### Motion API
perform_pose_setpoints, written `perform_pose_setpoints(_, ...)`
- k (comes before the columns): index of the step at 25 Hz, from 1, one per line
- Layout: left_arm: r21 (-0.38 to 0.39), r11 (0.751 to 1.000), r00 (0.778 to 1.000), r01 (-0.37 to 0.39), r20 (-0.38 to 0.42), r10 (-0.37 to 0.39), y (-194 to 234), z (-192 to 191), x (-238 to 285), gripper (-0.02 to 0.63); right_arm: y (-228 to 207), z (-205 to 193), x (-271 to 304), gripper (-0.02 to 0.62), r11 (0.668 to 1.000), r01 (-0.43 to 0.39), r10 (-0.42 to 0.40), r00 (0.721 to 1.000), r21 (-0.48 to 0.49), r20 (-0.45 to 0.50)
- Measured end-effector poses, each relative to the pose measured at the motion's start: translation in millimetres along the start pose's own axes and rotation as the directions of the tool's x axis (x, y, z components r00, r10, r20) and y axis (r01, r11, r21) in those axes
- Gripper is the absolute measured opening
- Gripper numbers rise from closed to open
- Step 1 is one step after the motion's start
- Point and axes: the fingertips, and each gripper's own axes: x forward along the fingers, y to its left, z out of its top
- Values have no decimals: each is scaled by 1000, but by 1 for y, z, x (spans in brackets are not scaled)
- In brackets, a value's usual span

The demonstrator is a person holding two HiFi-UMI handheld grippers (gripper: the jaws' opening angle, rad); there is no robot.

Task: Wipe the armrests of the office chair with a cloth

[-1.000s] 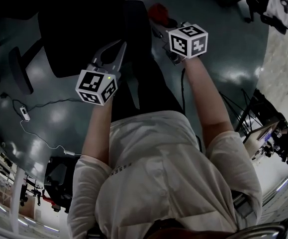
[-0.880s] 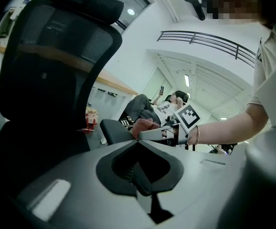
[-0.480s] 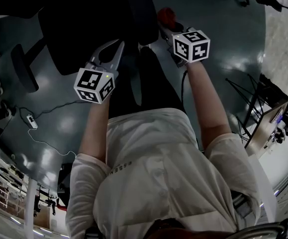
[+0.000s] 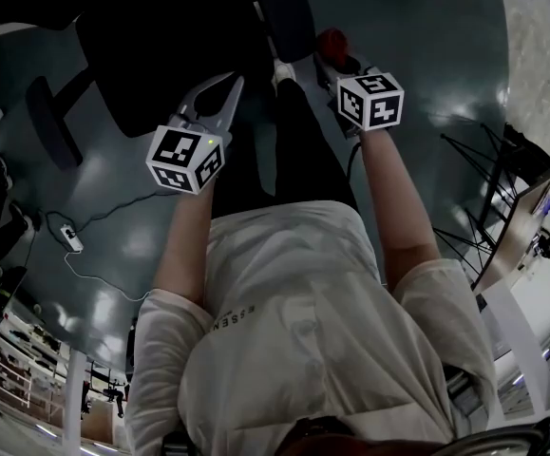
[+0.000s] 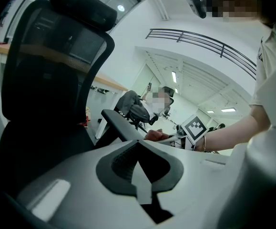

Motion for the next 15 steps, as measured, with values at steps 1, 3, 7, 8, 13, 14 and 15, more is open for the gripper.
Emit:
perform_pose_setpoints(1, 2, 1000, 1000, 4, 2, -4, 0, 0, -4, 17, 1, 0, -1, 48, 1000, 20, -20, 1000, 16, 1)
perform_pose_setpoints(3, 6, 1000, 1000, 12, 5, -12, -2, -4, -17, 17, 8, -6, -3, 48, 998, 51, -51, 999, 48, 1)
perform_pose_setpoints(7, 14, 999, 999, 37, 5, -38, -1, -11, -41, 17, 34, -24, -4, 48, 997, 65, -63, 998, 48, -26)
perform_pose_setpoints(8, 17, 999, 999, 43, 4, -43, 0, -12, -46, 17, 43, -26, -3, 48, 998, 59, -58, 998, 38, -29)
perform_pose_setpoints(13, 19, 999, 999, 51, 0, -51, 8, -17, -71, 17, 83, -31, 6, 49, 998, 50, -49, 999, 34, -16)
perform_pose_setpoints(14, 13, 999, 999, 50, 3, -50, 11, -17, -74, 17, 91, -31, 9, 49, 999, 26, -25, 1000, 35, -15)
perform_pose_setpoints(15, 5, 999, 999, 46, 9, -46, 15, -18, -77, 17, 102, -31, 14, 49, 1000, -6, 7, 1000, 27, -17)
